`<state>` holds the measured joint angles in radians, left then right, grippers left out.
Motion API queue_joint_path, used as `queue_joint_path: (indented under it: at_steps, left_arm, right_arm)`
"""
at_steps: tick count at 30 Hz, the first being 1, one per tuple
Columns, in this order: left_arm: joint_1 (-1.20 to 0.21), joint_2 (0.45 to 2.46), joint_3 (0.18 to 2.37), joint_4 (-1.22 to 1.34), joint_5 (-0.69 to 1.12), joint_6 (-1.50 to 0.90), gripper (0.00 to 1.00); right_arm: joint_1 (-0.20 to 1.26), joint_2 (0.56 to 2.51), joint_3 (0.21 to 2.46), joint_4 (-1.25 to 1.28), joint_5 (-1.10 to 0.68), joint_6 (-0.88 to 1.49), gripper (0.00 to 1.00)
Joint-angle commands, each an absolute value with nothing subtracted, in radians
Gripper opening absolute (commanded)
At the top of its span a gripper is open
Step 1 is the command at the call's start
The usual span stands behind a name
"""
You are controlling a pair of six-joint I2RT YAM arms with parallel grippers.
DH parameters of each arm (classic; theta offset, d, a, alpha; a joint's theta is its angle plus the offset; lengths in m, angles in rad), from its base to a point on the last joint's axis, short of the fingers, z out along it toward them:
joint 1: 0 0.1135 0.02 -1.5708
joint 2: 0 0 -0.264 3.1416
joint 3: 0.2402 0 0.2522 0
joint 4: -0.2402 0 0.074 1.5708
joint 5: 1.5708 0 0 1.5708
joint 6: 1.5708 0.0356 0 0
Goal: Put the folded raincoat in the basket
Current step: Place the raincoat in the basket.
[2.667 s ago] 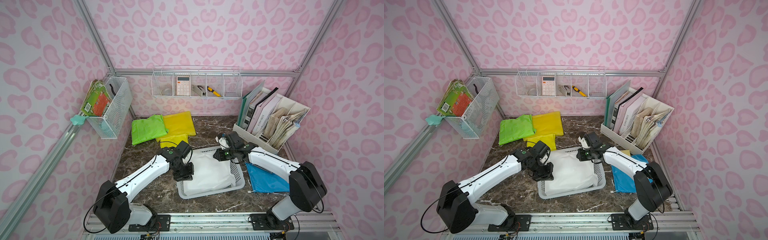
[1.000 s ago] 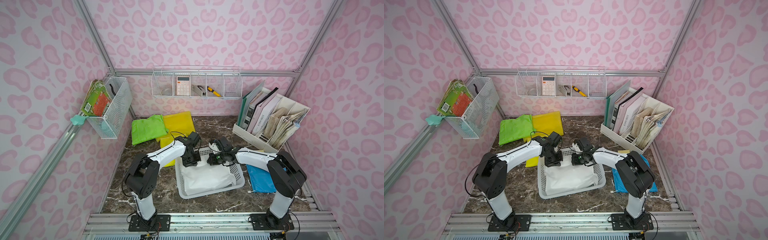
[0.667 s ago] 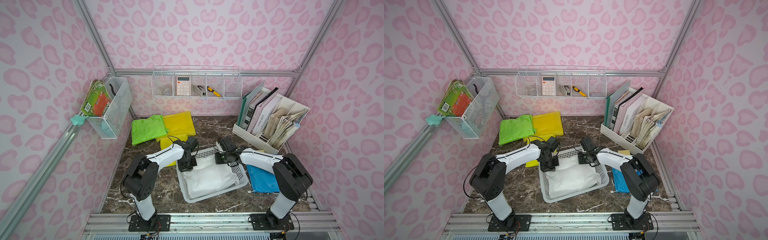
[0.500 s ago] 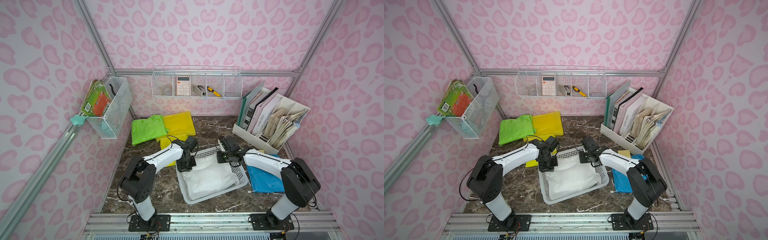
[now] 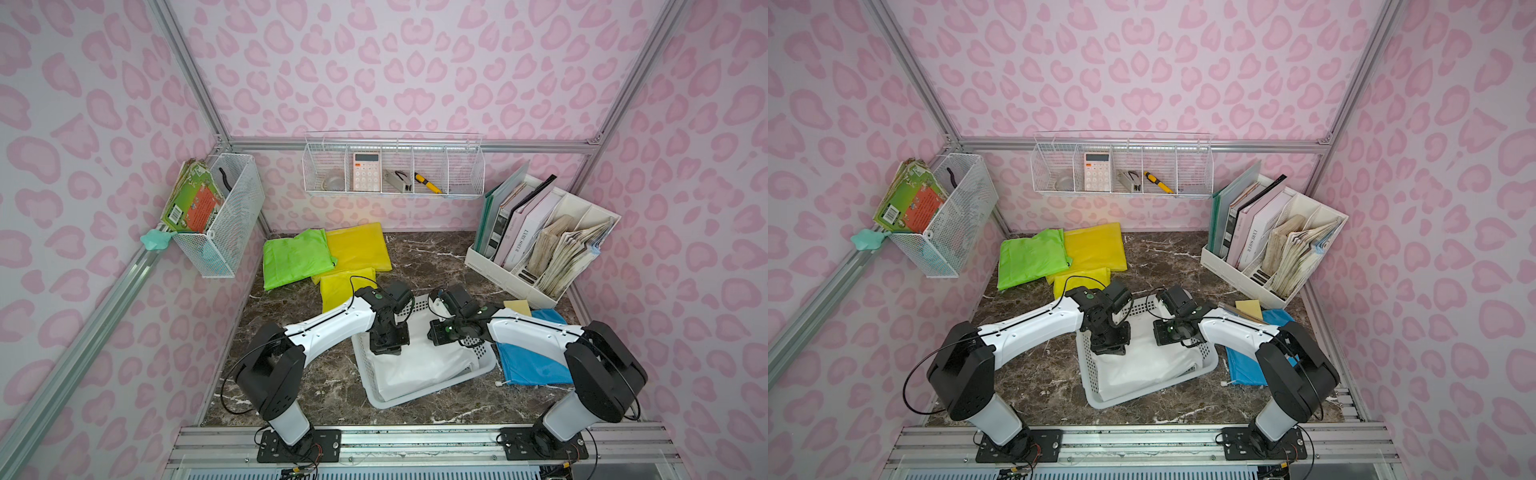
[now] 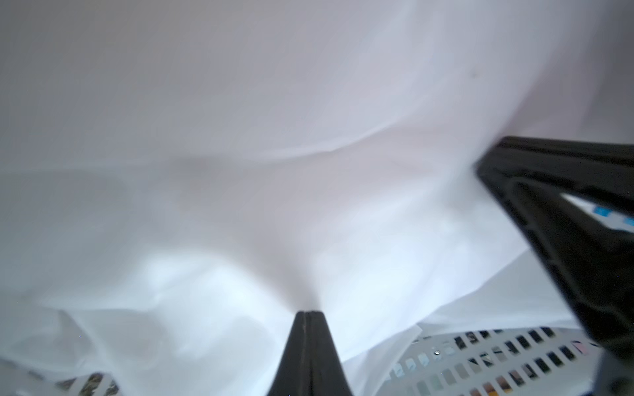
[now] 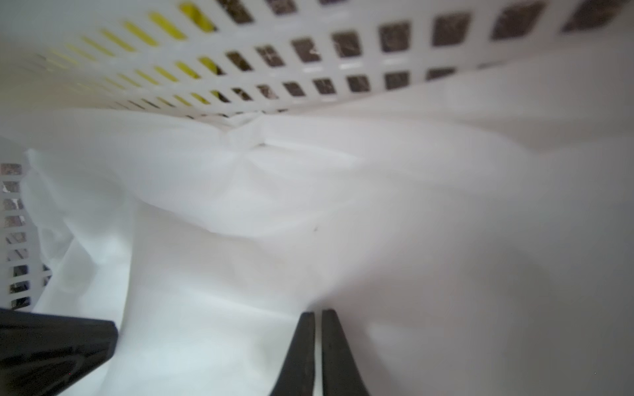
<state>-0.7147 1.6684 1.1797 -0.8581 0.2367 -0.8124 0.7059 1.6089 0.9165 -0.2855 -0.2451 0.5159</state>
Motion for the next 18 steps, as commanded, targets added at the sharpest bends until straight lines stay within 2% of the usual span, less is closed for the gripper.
queue_joint_path:
  at_steps: [1, 7, 10, 12, 15, 17, 18]
  left_arm:
    - [-0.718, 1.664, 1.141, -0.873, 0.224, -0.845, 0.00]
    - [-0.718, 1.616, 1.188, -0.966, 0.168, -0.829, 0.00]
    - [-0.705, 1.576, 1.292, -1.048, 0.103, -0.794, 0.00]
    - [-0.663, 1.534, 1.336, -1.068, 0.091, -0.770, 0.16]
    - [-0.546, 1.465, 1.356, -1.077, 0.085, -0.752, 0.24]
    - [-0.458, 1.429, 1.349, -1.077, 0.098, -0.741, 0.36]
    - [-0.426, 1.418, 1.343, -1.074, 0.108, -0.733, 0.37]
  right_arm:
    - [0.675, 1.619, 0.905, -0.297, -0.185, 0.529, 0.11]
    - [0.657, 1.567, 0.941, -0.305, -0.194, 0.499, 0.13]
    - [0.656, 1.542, 1.011, -0.323, -0.227, 0.484, 0.25]
    - [0.657, 1.553, 1.081, -0.349, -0.256, 0.465, 0.33]
    - [0.657, 1.612, 1.220, -0.393, -0.298, 0.432, 0.45]
    - [0.657, 1.679, 1.332, -0.421, -0.327, 0.416, 0.53]
    - [0.657, 1.718, 1.395, -0.435, -0.343, 0.410, 0.55]
